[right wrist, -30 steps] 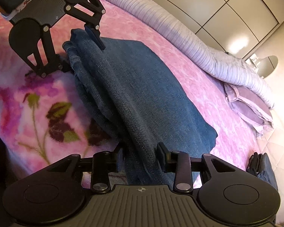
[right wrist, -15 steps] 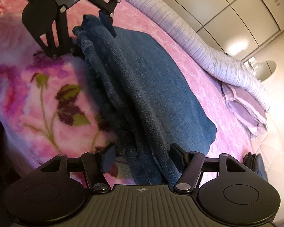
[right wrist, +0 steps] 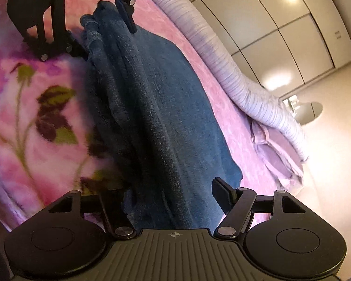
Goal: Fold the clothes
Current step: 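Lift the folded jeans stack with both tools toward the dark clothes stack, then carry the hanging jeans stack with both tools over the dark clothes stack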
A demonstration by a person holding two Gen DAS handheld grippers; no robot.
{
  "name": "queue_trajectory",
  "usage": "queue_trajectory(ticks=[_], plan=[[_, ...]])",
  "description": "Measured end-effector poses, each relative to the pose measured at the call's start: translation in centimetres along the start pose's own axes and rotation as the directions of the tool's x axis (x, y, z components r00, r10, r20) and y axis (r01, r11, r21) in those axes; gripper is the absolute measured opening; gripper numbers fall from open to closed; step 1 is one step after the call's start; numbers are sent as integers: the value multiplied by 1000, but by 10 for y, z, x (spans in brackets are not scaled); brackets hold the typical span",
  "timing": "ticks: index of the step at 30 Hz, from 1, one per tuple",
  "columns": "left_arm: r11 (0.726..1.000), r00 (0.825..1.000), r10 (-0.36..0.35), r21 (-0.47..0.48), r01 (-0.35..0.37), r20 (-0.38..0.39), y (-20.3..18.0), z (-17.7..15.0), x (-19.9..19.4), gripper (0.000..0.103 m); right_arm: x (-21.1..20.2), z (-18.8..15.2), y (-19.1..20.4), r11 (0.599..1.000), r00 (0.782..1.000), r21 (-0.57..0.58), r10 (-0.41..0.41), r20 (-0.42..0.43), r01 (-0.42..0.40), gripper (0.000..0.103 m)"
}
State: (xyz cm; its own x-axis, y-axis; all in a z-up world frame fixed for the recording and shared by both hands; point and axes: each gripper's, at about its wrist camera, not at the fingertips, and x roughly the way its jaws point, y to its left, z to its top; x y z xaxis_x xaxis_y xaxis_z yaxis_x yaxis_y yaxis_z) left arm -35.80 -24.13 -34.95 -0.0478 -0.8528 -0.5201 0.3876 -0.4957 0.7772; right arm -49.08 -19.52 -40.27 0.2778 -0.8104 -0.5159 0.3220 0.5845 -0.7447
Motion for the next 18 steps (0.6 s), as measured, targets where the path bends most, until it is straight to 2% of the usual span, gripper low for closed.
queue_trajectory(ticks=[4,5,9,12,14,16,17,18], plan=[[990,999,30,135,-31,10,-10,6,-13,56,2,1,3,998,1000,-67,-12,15,13,70],[991,1000,29,128,-30,10,-11,6,-15,55,2,2,2,998,1000,-68,-10,21,11,70],[994,999,36,100,-37,17,-16,1,-15,53,-5,7,-14,997,997,55,51,64,-55,70],[995,999,43,92,-43,7,-15,1,-8,57,-1,14,-11,999,996,-2,51,68,-51,70],[996,999,43,74,-43,-4,-8,2,-5,68,6,15,-10,999,998,-40,40,53,-38,70],[997,999,46,66,-45,-13,-2,2,-2,69,9,16,-17,999,997,-25,45,56,-44,68],[997,999,49,68,-48,-15,1,2,-2,65,5,18,-23,999,996,-5,50,78,-50,47],[996,998,52,69,-51,-18,3,2,-2,64,1,20,-29,998,994,17,50,100,-52,34]])
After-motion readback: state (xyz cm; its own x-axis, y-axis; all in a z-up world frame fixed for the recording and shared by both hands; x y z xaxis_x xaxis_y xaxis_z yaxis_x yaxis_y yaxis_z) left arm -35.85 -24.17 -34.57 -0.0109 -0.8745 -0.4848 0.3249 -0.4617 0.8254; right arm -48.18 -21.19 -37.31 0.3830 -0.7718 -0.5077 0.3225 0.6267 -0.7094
